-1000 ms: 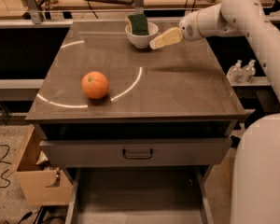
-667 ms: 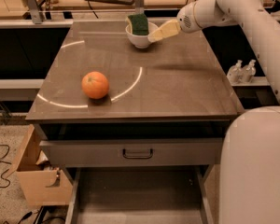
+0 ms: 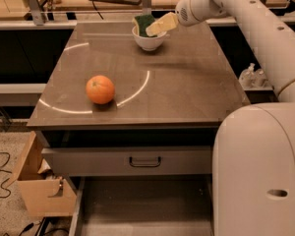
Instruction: Pick sponge from white bowl and place on counter
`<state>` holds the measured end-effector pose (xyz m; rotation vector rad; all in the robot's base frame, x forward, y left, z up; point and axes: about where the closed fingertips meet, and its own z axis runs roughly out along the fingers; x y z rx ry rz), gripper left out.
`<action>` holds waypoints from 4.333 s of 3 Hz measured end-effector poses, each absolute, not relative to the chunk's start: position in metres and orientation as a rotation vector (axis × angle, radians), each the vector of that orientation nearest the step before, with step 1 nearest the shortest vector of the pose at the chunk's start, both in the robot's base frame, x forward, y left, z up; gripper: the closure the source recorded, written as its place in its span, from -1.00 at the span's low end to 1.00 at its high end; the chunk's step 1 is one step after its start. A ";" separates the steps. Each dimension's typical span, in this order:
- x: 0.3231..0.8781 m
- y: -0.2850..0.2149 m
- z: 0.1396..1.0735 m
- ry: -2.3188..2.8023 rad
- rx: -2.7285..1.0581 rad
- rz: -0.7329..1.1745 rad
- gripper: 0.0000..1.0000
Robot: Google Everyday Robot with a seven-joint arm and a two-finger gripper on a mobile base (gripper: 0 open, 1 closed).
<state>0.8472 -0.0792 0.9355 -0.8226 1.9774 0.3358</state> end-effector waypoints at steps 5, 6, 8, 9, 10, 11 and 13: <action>0.899 -0.013 0.923 1.925 -0.808 0.338 -0.63; 0.909 -0.008 0.909 1.940 -0.836 0.313 -0.65; 0.920 -0.005 0.889 1.977 -0.856 0.306 -1.00; 0.921 -0.014 0.915 1.985 -0.789 0.301 -1.00; 0.922 -0.013 0.912 1.991 -0.786 0.302 -1.00; 0.924 -0.013 0.913 2.022 -0.739 0.292 -1.00; 0.927 -0.012 0.913 2.080 -0.629 0.284 -0.96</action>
Offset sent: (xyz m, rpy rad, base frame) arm 0.0296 0.0291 0.0110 0.0449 -0.0366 -0.0566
